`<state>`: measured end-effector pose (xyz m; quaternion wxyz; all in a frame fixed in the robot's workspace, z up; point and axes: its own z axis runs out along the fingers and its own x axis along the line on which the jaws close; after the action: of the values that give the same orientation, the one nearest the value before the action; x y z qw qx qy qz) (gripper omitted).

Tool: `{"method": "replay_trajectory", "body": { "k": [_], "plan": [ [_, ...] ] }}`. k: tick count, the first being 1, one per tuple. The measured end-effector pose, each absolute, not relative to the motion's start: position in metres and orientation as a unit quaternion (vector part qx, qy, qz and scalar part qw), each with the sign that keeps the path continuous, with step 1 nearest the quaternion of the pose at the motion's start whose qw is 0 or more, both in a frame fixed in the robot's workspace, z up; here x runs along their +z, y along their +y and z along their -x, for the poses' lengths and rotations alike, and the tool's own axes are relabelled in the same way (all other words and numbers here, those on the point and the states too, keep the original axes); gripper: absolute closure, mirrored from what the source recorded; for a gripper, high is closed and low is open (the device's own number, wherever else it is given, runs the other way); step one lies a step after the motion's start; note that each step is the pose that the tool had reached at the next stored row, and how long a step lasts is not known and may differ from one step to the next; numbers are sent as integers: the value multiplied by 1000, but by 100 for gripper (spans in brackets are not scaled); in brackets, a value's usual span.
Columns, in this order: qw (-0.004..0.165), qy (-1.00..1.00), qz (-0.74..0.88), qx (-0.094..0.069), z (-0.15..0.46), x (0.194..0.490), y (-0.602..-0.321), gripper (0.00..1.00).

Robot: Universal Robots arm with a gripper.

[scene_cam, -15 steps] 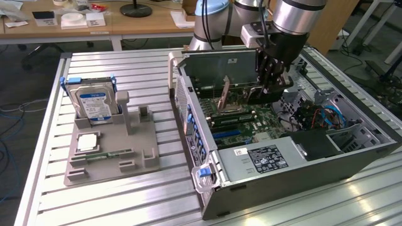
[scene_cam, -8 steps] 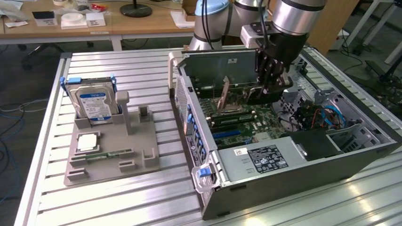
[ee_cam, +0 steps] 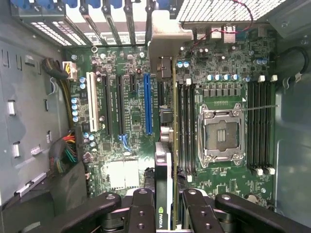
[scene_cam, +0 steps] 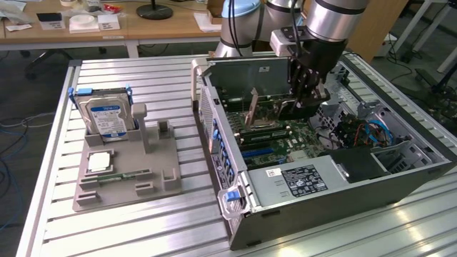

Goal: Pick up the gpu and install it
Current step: 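Insert the gpu into the slot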

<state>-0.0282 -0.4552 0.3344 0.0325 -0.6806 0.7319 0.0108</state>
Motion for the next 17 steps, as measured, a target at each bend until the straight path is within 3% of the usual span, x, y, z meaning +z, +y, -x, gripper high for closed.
{"method": "replay_trajectory", "body": {
  "k": [17],
  "plan": [
    [32,727,686,11,32,333,-455,73]
  ]
}}
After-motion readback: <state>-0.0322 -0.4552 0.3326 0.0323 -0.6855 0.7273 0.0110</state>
